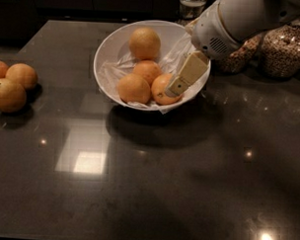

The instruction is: Pick orange from white bowl

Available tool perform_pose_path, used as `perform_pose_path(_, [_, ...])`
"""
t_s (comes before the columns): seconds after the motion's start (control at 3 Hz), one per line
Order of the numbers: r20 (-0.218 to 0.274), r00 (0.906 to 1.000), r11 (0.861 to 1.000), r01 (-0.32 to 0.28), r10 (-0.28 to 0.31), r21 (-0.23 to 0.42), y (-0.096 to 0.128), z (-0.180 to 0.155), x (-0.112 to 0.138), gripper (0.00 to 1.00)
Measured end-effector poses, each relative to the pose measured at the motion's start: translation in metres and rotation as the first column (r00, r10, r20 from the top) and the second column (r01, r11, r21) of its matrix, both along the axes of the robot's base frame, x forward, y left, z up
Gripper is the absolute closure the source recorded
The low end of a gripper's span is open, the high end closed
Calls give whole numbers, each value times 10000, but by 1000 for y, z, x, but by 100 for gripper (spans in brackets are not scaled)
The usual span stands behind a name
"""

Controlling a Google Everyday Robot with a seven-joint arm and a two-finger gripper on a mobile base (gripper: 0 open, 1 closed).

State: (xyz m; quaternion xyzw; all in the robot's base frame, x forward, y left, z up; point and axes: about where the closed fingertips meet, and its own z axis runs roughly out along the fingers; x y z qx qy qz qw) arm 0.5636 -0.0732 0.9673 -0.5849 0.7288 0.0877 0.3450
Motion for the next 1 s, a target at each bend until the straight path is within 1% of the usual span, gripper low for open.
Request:
perform_pose_path(0.33, [109, 9985, 9970, 523, -530, 566, 17, -7, 26, 0])
perform_pose_path(0.67, [38, 9950, 9896, 989, -998, 1044, 33, -13, 50, 0])
perform_pose_path(1.0, [50, 9903, 9814, 1371, -1390, 1343, 48, -13, 70, 0])
